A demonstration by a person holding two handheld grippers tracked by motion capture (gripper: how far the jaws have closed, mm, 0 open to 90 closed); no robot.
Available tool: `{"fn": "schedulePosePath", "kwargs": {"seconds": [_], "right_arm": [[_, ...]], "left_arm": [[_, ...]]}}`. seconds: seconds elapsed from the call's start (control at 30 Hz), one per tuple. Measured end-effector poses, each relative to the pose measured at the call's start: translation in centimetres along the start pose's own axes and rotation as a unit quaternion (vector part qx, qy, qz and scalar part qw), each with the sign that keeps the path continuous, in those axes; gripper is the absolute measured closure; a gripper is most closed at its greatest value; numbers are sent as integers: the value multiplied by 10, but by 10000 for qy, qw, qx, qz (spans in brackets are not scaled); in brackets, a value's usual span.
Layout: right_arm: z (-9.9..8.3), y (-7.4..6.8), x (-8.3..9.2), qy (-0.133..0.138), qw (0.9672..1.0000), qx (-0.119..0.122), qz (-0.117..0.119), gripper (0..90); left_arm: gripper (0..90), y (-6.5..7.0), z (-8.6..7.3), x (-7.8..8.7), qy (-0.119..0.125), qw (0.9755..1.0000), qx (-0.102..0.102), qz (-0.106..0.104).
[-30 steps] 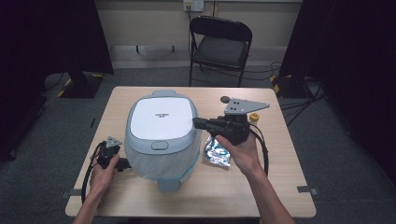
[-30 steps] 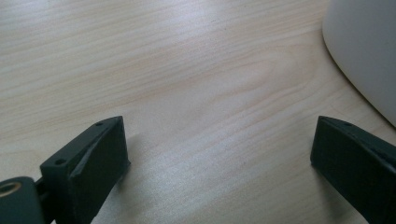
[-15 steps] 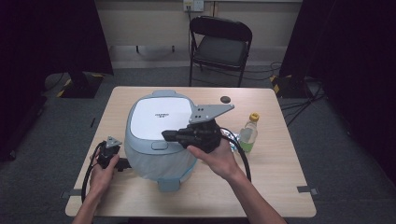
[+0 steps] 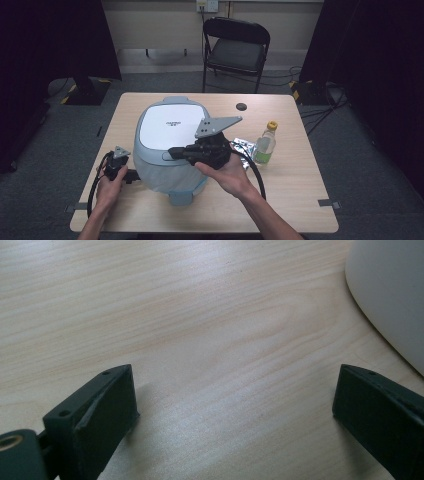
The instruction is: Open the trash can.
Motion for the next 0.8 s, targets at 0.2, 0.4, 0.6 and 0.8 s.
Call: {"fn": "schedulePosePath", "kwargs": {"seconds": [0.2, 0.4, 0.6, 0.8], "right_arm": [[-2, -3, 0, -42, 10000, 1, 27, 900], [-2, -2, 1, -22, 10000, -4, 69, 900], [-5, -4, 2, 155, 9998, 132, -21, 895], [-8, 3, 13, 363, 9991, 62, -226, 837]], "left_arm": [[34, 0, 0, 0, 1, 10000, 1, 0], [34, 0, 0, 0, -1, 10000, 0, -1], [34, 0, 0, 0, 1, 10000, 2, -1], [34, 0, 0, 0, 2, 10000, 2, 0]]}}
Point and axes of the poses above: each handheld gripper's, and its own axes: x roughly backward along the jaws, z roughly out of its top, y roughly to its right, the point moved 1 cm from there along -x, roughly forward along the jaws, and after that the axes turned 9 degrees about -z, right-handed, at the moved point
